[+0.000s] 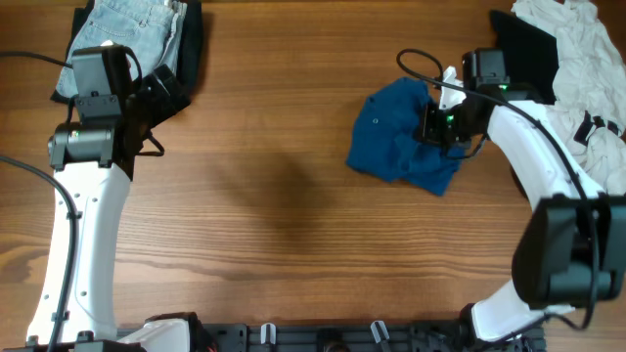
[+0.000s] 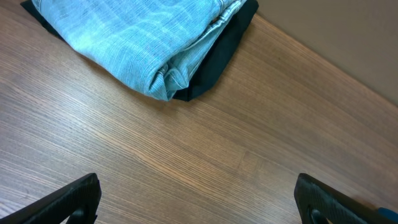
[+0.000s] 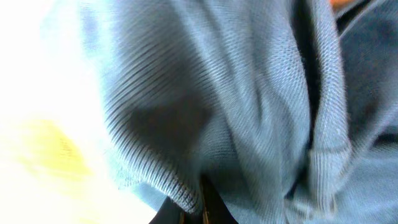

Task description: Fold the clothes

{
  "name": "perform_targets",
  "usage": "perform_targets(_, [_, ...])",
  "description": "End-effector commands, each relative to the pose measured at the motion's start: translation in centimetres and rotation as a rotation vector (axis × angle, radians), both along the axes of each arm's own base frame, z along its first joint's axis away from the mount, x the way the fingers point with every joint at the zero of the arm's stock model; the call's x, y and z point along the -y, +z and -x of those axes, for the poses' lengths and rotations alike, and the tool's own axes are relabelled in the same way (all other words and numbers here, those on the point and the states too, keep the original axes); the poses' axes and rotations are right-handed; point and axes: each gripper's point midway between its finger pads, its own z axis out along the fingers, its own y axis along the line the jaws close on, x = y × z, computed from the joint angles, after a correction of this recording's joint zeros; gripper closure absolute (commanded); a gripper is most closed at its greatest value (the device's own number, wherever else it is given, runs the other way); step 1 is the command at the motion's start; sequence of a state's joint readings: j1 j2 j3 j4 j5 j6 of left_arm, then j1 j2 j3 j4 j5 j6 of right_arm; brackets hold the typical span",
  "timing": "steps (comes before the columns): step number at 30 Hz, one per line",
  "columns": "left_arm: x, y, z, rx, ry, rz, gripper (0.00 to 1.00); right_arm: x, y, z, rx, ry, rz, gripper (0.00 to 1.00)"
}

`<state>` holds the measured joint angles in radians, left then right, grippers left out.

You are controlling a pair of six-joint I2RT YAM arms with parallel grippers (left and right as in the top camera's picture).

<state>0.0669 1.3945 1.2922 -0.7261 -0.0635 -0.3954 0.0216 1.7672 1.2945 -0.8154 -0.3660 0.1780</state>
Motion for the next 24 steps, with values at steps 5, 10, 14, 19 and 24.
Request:
perform_targets(5, [-0.4,-0.6,0.2,-0.021,0.016,-0.01,0.0,8.6,1.1,-0.4,0.007,-0.249,0.152,0.95])
perform_targets(10, [-0.4,-0.6,0.2,-0.024,0.016,-0.01,0.0,8.9,-1.1,-0.2,-0.027,-0.156,0.184,0.06])
perform_targets(14, [-0.4,-0.6,0.2,-0.023,0.016,-0.01,0.0,8.5,3.2,-2.2,0.112,-0.1,0.23,0.04])
perform_targets(19, [-0.4,-0.6,0.2,-0.021,0.016,-0.01,0.0,5.3,10.6,-5.1,0.35,0.043,0.317,0.04])
perform_targets(24, [-0.4,-0.5,0.1,-0.019,0.016,-0.01,0.0,-0.3,6.9,-5.0,0.324,0.313,0.412,0.07])
